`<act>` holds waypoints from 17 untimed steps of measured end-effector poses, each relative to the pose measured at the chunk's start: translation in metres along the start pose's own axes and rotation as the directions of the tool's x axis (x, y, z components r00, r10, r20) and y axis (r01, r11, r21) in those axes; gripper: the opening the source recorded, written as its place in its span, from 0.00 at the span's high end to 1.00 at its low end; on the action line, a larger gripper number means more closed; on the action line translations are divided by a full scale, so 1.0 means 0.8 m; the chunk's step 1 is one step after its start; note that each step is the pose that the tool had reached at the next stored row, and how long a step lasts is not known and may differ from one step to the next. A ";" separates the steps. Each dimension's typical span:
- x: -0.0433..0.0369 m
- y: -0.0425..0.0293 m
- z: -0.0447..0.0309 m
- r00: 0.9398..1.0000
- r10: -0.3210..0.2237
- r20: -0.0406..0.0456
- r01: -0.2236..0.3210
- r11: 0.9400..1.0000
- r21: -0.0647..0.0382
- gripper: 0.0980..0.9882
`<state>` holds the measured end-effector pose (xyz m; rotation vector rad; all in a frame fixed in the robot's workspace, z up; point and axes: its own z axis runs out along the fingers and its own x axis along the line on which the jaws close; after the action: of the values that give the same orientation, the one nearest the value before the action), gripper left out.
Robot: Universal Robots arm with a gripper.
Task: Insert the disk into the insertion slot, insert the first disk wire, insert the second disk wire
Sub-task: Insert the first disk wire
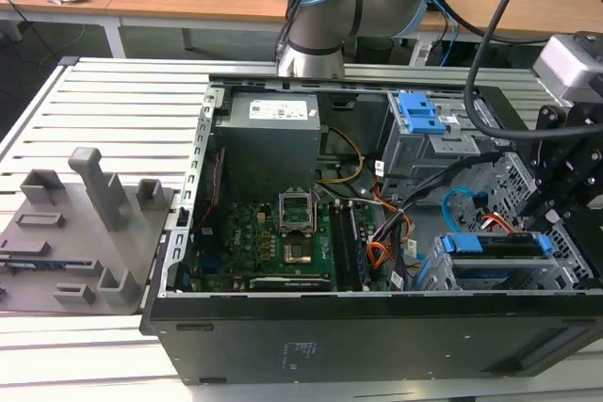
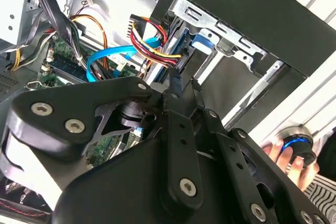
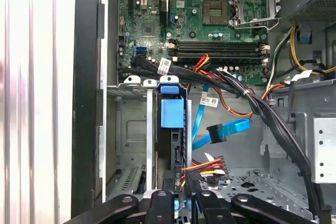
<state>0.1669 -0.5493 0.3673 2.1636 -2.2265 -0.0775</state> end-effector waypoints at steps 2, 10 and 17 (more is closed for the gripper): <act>0.000 0.0000 -0.0003 1.000 0.000 0.000 0.000 1.000 0.000 0.85; 0.000 0.0001 -0.0008 1.000 0.000 0.000 0.000 1.000 0.000 0.99; 0.000 0.0005 0.0064 1.000 0.000 0.000 0.000 1.000 0.000 0.99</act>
<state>0.1662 -0.5494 0.3623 2.1634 -2.2263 -0.0771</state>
